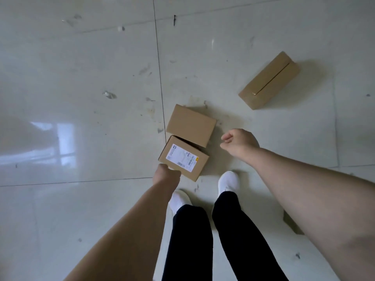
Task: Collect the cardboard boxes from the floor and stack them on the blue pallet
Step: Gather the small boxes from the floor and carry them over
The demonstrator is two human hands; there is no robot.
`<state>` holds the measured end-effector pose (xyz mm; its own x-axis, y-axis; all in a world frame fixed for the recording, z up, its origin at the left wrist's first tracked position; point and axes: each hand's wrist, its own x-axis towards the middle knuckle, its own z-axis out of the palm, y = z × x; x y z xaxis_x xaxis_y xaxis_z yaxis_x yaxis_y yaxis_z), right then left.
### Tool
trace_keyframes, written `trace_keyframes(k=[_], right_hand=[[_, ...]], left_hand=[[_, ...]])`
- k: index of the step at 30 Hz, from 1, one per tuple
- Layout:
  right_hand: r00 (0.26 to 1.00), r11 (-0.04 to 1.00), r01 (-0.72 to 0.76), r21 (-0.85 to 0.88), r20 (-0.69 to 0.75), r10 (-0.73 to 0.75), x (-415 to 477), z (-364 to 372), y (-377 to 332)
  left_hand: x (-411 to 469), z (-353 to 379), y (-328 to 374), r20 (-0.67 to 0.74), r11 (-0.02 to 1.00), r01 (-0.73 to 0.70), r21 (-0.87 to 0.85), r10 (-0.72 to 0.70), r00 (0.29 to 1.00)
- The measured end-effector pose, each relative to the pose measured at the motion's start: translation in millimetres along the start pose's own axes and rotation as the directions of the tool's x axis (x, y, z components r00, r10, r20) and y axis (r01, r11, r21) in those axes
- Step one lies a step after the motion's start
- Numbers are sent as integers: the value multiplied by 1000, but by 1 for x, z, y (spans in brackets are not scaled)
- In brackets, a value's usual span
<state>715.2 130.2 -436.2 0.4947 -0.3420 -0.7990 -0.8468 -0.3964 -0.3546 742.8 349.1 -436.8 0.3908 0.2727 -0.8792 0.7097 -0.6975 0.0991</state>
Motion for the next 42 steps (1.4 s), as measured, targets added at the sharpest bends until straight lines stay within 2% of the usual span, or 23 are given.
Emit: trace_keyframes(k=[3,6,9,12,15,18,22,25,28,30,32,37,42], right_hand=[[999,990,38,-133,2,-38,60,31,2],[993,954,119,-276,11,-121,111,64,0],[975,876,212,-434,36,-218,149,92,-2],[947,767,297,-568,71,-314,175,116,2],[937,702,303,-644,68,-342,189,135,7],[932,674,247,-697,-21,-362,196,148,9],[928,664,207,-718,-71,-367,202,151,5],[939,709,179,-682,-96,-330,195,146,6],[974,810,73,-582,-133,-183,172,132,13],[988,871,-24,-491,-143,-54,151,119,20],[990,878,-93,-469,-140,30,134,108,26],[985,877,-79,-473,-174,-5,141,104,36],[983,894,-51,-444,-181,-34,158,145,54]], left_hand=[[61,34,3,-35,999,45,-30,-46,998],[113,66,3,-92,984,143,-103,-153,984],[153,95,-1,-135,958,236,-164,-259,956],[176,117,-4,-148,936,268,-226,-305,941],[186,131,-3,-169,929,270,-253,-317,933],[191,140,1,-132,932,311,-187,-337,932],[198,141,14,-103,903,396,-169,-416,904],[196,135,19,-114,886,429,-176,-451,885],[181,114,12,-179,877,401,-265,-453,873],[166,98,2,-127,881,411,-236,-447,886],[152,87,-6,-53,862,426,-275,-456,889],[168,71,-4,-101,826,319,-466,-407,908],[198,80,-18,78,827,279,-488,-277,958]])
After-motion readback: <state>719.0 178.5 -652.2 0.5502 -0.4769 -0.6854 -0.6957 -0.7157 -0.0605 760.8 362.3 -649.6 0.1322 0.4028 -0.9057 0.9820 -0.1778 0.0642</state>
